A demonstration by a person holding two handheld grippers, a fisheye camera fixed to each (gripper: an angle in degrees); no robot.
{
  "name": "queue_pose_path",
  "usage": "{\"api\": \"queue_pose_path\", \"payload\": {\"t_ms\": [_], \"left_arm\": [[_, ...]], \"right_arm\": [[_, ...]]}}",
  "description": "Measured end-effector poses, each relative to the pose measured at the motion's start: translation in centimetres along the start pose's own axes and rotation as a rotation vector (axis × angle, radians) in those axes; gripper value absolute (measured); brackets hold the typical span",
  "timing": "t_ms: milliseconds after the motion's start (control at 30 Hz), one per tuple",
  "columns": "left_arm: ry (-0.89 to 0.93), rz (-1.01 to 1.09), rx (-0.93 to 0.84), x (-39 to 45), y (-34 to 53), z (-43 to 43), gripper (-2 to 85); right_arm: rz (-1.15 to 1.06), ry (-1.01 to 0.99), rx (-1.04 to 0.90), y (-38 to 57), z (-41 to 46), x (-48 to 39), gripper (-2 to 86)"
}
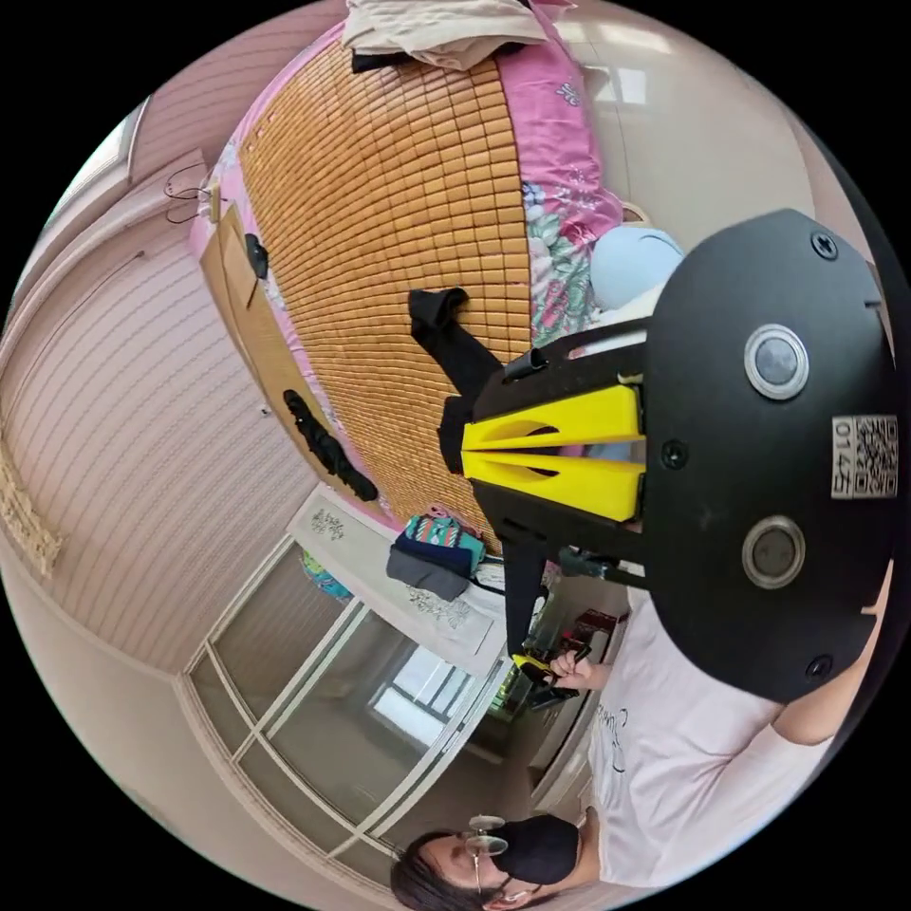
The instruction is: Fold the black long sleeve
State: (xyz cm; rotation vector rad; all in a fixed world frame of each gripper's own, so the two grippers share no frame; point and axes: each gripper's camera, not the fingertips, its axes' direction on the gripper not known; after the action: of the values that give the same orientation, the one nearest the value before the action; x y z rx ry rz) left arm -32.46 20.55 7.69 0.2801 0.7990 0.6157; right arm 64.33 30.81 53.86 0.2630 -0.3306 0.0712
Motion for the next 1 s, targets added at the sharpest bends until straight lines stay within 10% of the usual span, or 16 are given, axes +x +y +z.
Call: {"api": "queue_pose_path", "payload": {"t_ms": [333, 700, 1000], "left_arm": [[-0.098, -0.194, -0.089, -2.6, 2.2, 2.6, -1.0], [-0.167, -0.211, -0.091, -2.2, 3.4, -0.5, -1.0], [-0.096, -0.013, 0.172, 3.8, 2.2, -8.4, -1.0]], "right_arm": [[0.083, -0.070, -0.543, 5.0, 20.7, 3.1, 5.9], [-0.036, -0.036, -0.729, 5.8, 26.8, 2.2, 2.2], [-0.089, -0.272, -0.039, 3.0, 0.9, 2.6, 0.7]]}}
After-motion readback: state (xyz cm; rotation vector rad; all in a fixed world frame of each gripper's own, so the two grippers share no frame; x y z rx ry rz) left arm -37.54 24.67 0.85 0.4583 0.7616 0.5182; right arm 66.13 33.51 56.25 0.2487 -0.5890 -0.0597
